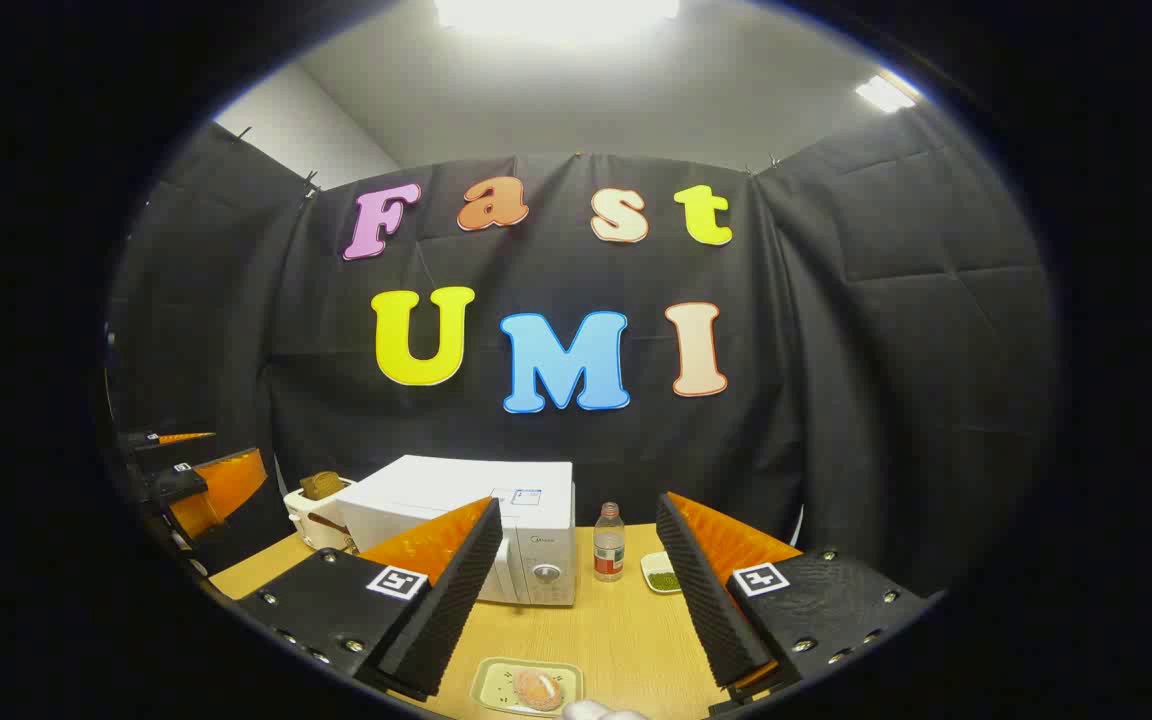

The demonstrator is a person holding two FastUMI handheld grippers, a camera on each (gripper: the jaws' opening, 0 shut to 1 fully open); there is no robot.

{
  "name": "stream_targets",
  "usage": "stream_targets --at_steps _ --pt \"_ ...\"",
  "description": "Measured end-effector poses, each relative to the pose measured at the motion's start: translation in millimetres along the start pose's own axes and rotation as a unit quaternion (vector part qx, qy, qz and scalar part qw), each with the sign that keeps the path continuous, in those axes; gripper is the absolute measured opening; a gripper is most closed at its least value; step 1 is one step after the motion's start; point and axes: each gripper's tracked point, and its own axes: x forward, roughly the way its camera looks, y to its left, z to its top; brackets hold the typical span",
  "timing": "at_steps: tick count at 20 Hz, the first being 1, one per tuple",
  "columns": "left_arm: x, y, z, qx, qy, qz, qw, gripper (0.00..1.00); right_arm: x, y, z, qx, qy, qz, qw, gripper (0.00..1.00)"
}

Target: Open the microwave oven with the left hand, put the food in, and close the microwave oven.

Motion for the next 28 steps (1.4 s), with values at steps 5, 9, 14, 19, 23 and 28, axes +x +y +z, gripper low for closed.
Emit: stream_targets --at_steps 5,9,14,19,23,28 --pt "2 -3 4 -0.006 0.001 0.001 1.000 0.96 0 0 5 -0.005 -0.002 0.000 1.000 0.95" --pt "1 2 6 0.000 0.002 0.006 1.000 0.96 0 8 3 -0.010 0.001 0.008 1.000 0.95" --pt "0 3 3 -0.003 0.000 0.006 1.000 0.96 -1 11 6 -0.010 -0.002 0.009 1.000 0.95" --pt "4 2 -1 0.001 0.001 0.004 1.000 0.96 -3 6 4 -0.005 -0.002 0.004 1.000 0.95" --pt "8 -2 -10 -0.003 0.006 0.001 1.000 0.96 0 0 1 -0.008 0.004 -0.003 1.000 0.95" --pt "31 -23 -47 0.006 -0.005 -0.015 1.000 0.96 2 -8 4 0.006 0.013 -0.010 1.000 0.95"
